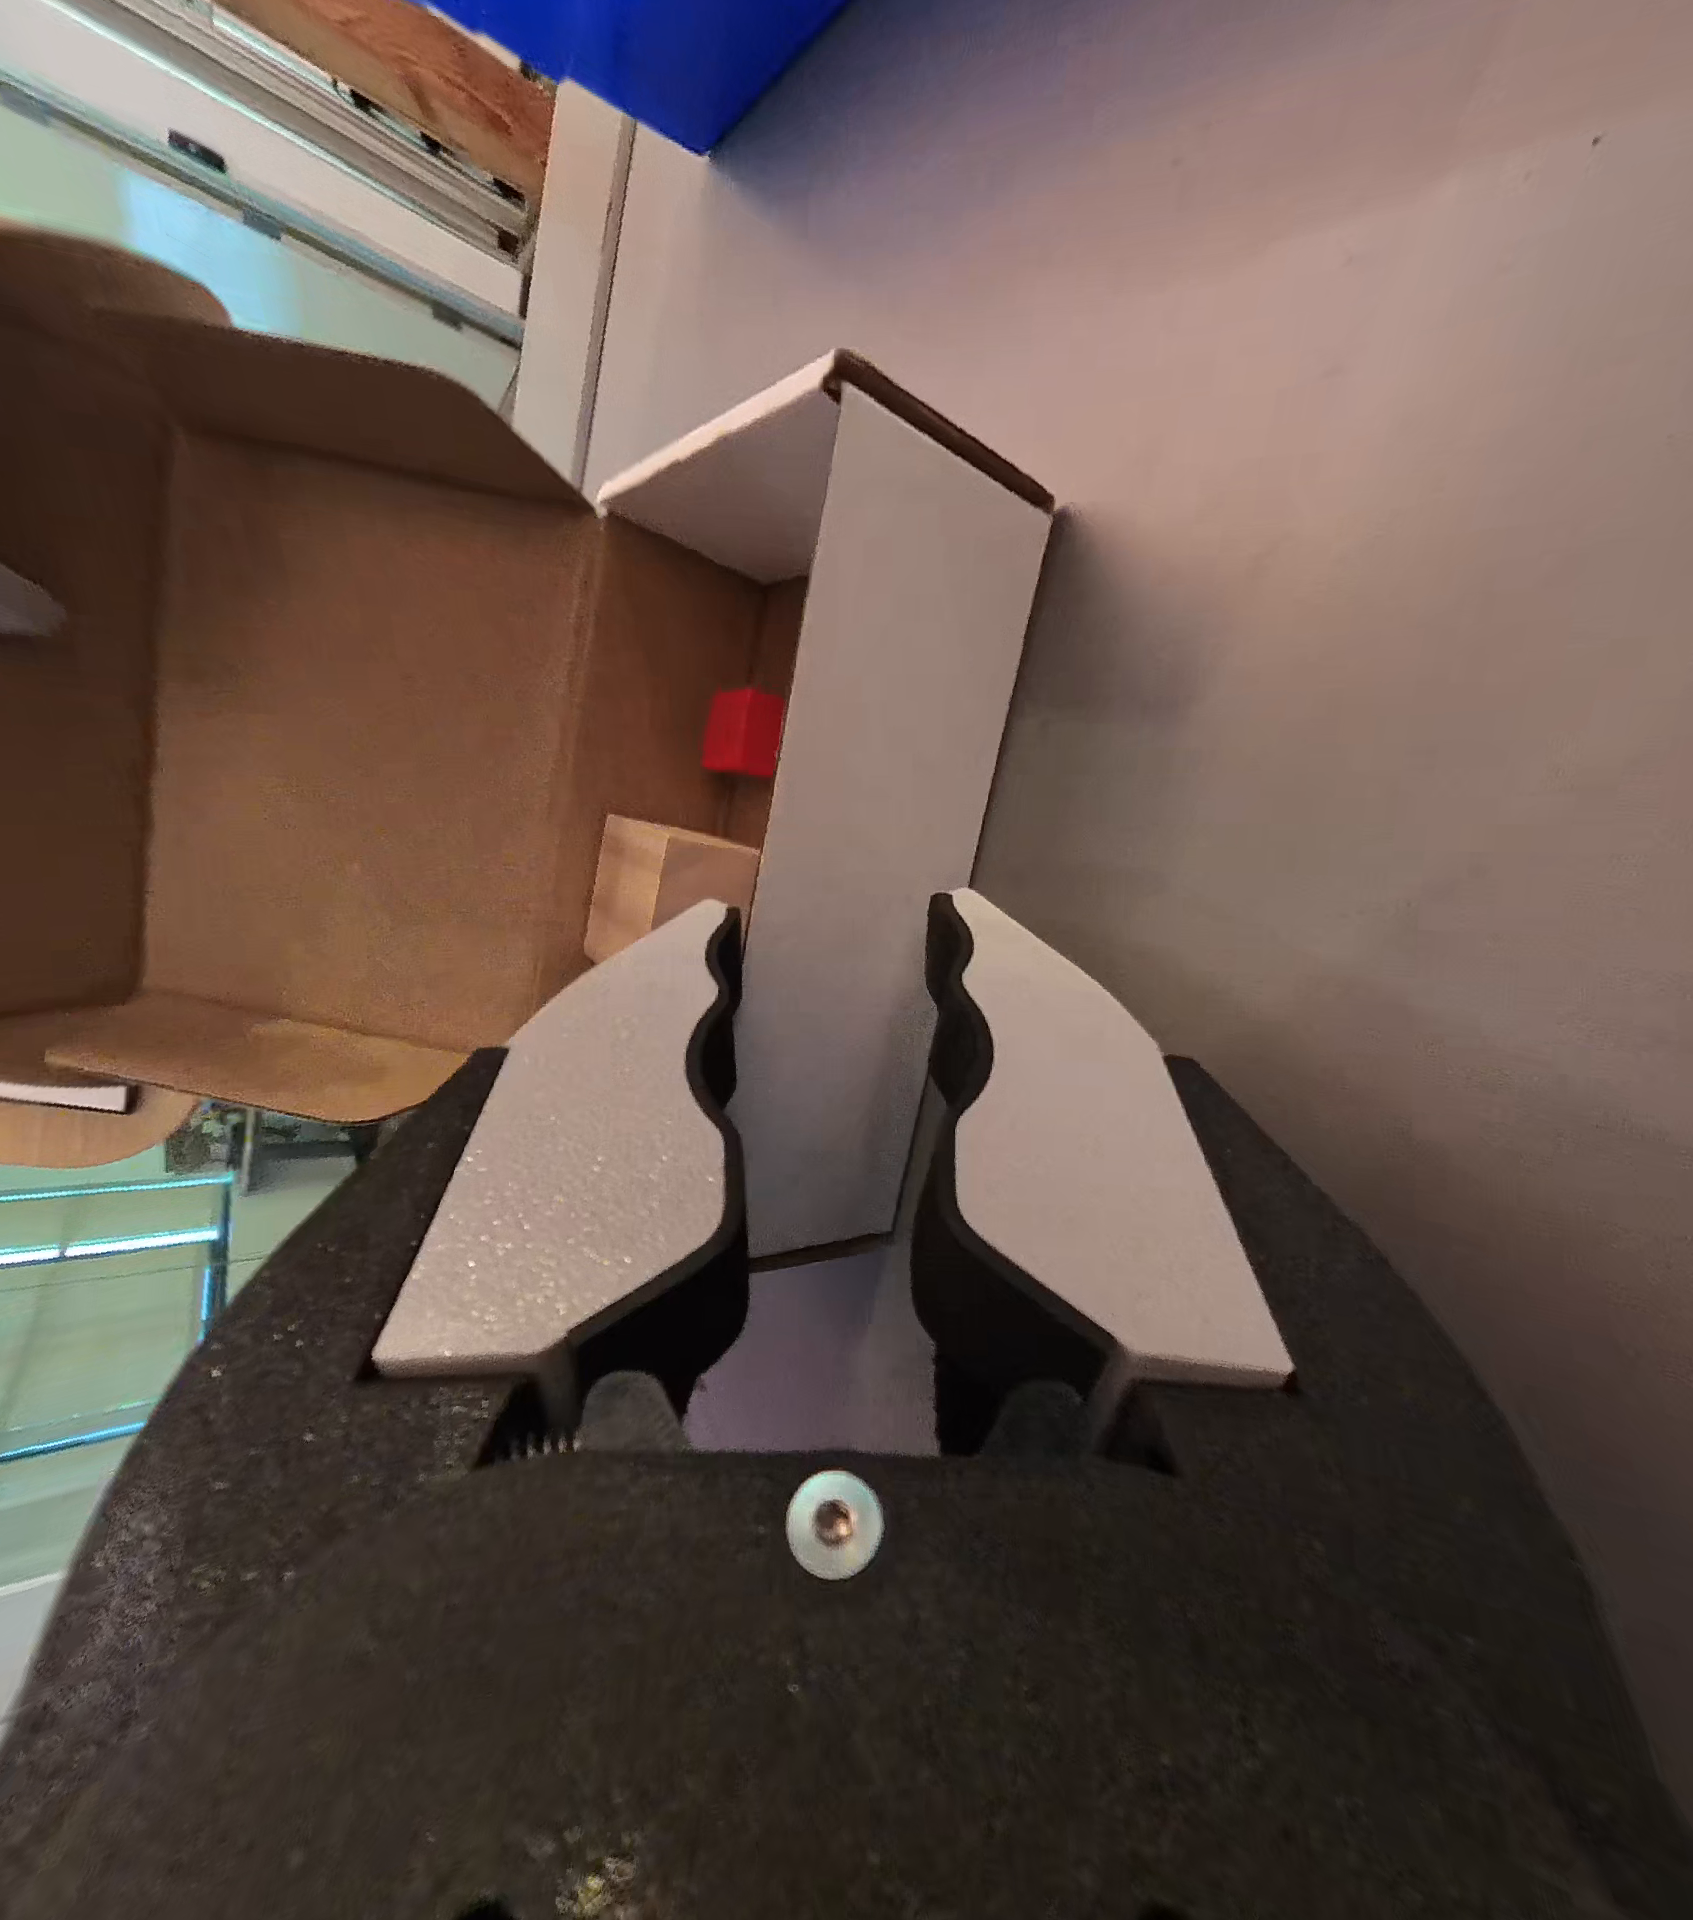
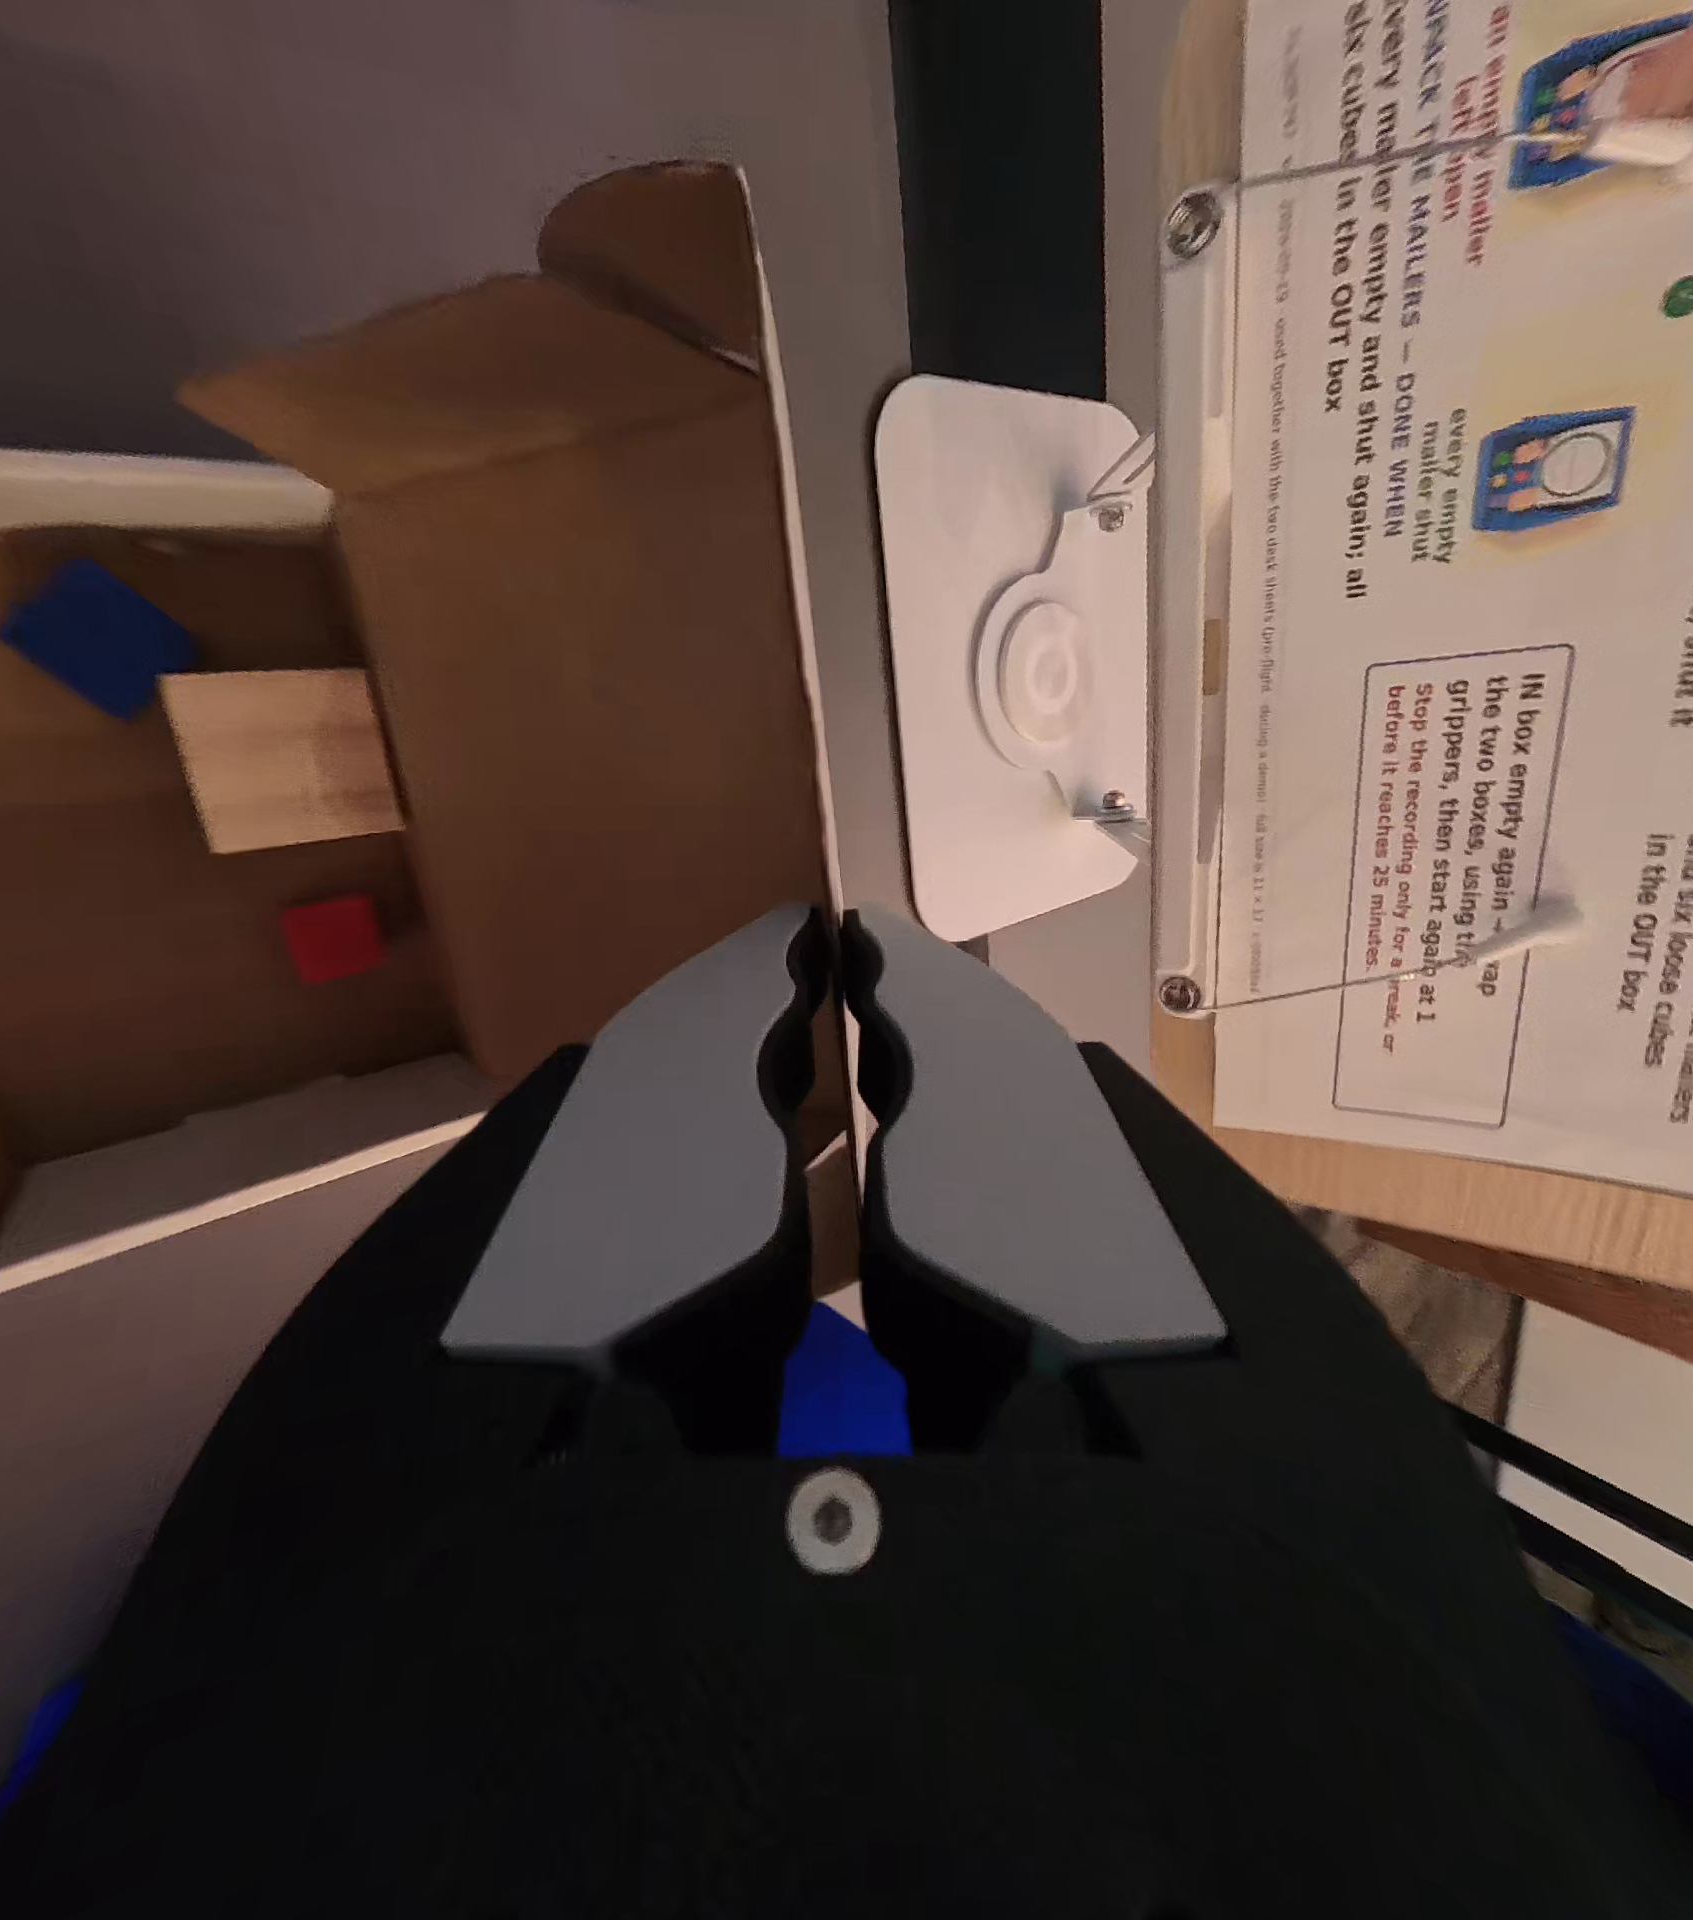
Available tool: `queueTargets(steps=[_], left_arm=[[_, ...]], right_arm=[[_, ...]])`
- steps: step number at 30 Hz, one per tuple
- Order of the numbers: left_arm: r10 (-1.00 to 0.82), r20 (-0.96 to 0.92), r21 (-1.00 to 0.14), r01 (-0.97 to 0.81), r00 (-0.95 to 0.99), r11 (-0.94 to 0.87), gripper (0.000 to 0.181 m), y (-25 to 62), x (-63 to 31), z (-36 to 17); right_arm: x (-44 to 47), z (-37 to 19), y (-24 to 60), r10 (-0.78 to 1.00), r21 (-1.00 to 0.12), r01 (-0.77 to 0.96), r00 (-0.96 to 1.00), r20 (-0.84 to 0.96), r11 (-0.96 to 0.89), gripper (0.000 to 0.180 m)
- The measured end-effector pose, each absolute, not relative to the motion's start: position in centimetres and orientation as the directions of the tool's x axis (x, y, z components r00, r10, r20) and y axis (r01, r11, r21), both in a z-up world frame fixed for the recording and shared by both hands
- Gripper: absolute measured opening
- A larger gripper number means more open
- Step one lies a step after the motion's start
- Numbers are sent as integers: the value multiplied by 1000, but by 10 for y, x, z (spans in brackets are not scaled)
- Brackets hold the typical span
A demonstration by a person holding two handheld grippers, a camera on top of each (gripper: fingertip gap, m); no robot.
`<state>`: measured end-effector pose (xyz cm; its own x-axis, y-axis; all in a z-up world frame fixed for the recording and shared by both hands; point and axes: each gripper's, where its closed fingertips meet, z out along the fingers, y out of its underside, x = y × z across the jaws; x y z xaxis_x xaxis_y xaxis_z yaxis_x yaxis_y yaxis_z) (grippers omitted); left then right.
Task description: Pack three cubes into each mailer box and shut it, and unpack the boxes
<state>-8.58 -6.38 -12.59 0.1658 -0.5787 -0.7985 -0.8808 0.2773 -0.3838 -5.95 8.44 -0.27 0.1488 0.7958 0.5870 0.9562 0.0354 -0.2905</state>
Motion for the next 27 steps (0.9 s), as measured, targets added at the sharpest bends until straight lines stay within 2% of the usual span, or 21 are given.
queueTargets(steps=[4, 11, 19, 27], left_arm=[[-553, -822, -344, -891, 135, 295, 33, -66, -86, -126], [-556, -819, -354, -888, 143, 293, 35, -67, -88, -126], [-544, -828, -345, -890, 139, 299, 35, -66, -88, -126], [-554, -815, -377, -880, 168, 288, 37, -64, -90, -124]], right_arm=[[-58, -27, 105, 801, -215, 977, 118, 588, 14, 4], [-54, -65, 122, 827, -116, 993, 92, 555, -32, 5], [-52, -87, 130, 867, -131, 986, 151, 474, -100, 9], [-49, -109, 136, 887, -59, 987, 163, 433, -152, 13]])
